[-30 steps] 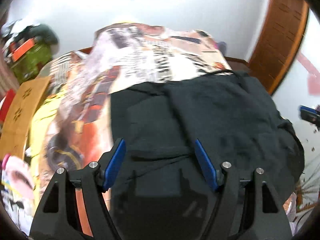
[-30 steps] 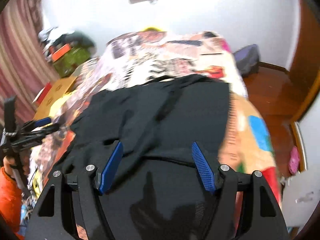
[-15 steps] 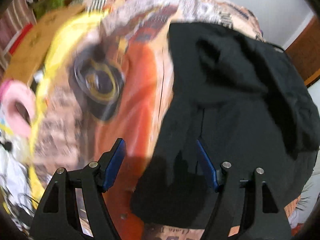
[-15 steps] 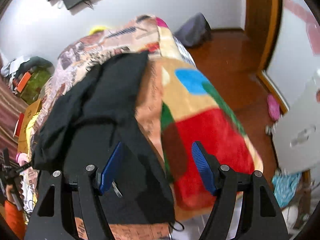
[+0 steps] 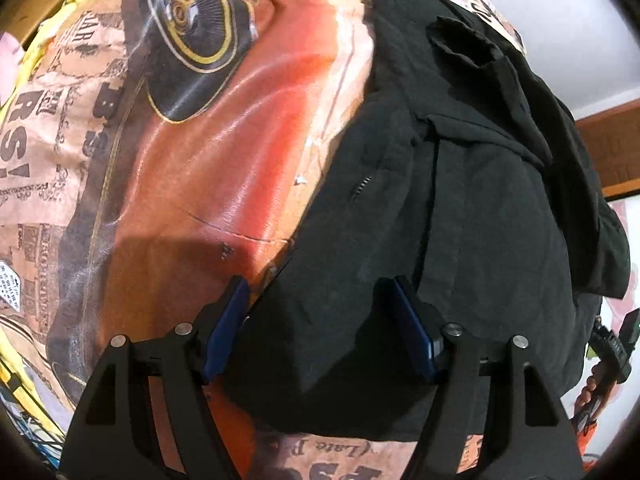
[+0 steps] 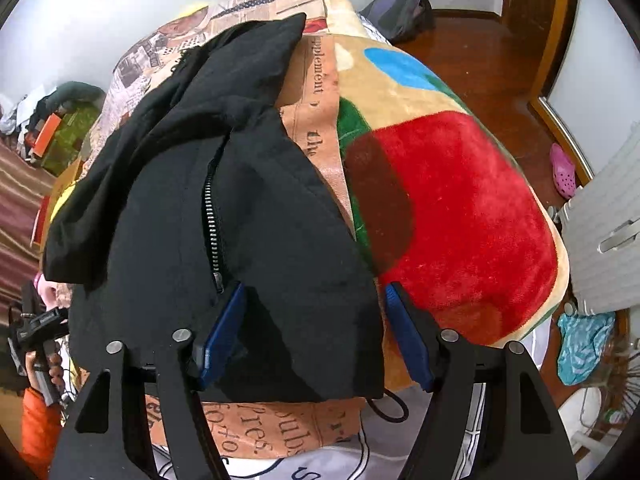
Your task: Fold large clothes
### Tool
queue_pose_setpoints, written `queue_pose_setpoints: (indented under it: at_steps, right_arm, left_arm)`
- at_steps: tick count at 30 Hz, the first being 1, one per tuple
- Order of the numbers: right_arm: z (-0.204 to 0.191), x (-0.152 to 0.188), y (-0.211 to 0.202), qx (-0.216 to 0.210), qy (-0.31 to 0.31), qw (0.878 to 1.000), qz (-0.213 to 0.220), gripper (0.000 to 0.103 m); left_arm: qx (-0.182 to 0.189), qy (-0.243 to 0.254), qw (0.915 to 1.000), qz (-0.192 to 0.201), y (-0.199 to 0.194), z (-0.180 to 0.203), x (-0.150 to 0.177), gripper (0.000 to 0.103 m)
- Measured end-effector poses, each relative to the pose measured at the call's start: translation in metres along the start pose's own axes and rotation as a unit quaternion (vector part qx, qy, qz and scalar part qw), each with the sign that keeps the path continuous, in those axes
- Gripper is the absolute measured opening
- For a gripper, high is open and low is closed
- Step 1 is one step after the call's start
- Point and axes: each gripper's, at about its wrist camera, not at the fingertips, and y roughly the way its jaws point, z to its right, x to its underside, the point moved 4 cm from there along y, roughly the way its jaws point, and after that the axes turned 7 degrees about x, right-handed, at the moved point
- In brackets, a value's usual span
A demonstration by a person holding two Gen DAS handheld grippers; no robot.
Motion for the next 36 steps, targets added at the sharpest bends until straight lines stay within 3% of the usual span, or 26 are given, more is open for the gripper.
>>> queue_pose_setpoints:
  at_steps: [4,7,10,12,17,19,21,22,23,26,30,36]
  right_arm:
    - [0.003,-0.001,-0.016,-0.022,0.006,1.0,0.016,0.053]
    - [0.0,-0.003,-0.028,-0.039,0.001,0.999,0.034,0.043]
    - [-0.002,-0.007,-0.03,-0.06,-0.005,0.997,0.043,0.042]
    - [0.002,-0.004,-0.019,-0.064,-0.002,0.998,0.027,0.042]
    - [0.011,0.006,0.018,-0.094,0.034,0.995,-0.022,0.042]
    - [0.013,0.006,0.018,-0.102,0.046,0.994,-0.02,0.037]
    - [0.012,0.005,0.012,-0.089,0.039,0.995,-0.015,0.019]
    - [0.01,0.004,0.008,-0.085,0.035,0.996,-0.011,0.01]
    - [0.007,0.003,0.001,-0.085,0.03,0.996,-0.003,0.008]
    - [-0.004,-0.003,-0.02,-0.106,0.016,0.994,0.019,0.006]
    - [-0.023,-0.022,-0.044,-0.119,-0.007,0.992,0.043,0.006]
    - [-0.054,-0.07,-0.061,-0.152,-0.042,0.985,0.07,0.004]
  left_arm:
    - [0.014,0.018,0.9997,0.002,-0.011,0.015,0.002,0.061]
    - [0.06,0.032,0.9975,0.019,-0.028,0.032,0.003,0.056]
    - [0.073,0.056,0.9945,0.049,-0.043,0.047,0.001,0.056]
    - [0.067,0.062,0.9947,0.048,-0.04,0.049,0.003,0.056]
    - [0.042,0.02,0.9989,-0.001,-0.001,0.022,0.009,0.056]
    - [0.057,-0.002,0.9983,0.01,0.0,0.018,0.012,0.056]
    - [0.058,-0.003,0.9982,0.013,-0.006,0.022,0.012,0.042]
    - [0.051,0.006,0.9986,0.015,-0.009,0.027,0.012,0.03]
    - [0.039,0.015,0.999,0.017,-0.013,0.031,0.011,0.025]
    - [0.029,0.046,0.9976,0.041,-0.033,0.05,0.002,0.022]
    - [0.063,0.071,0.9913,0.091,-0.075,0.08,-0.017,0.018]
    - [0.121,0.095,0.9795,0.13,-0.114,0.127,-0.066,0.016]
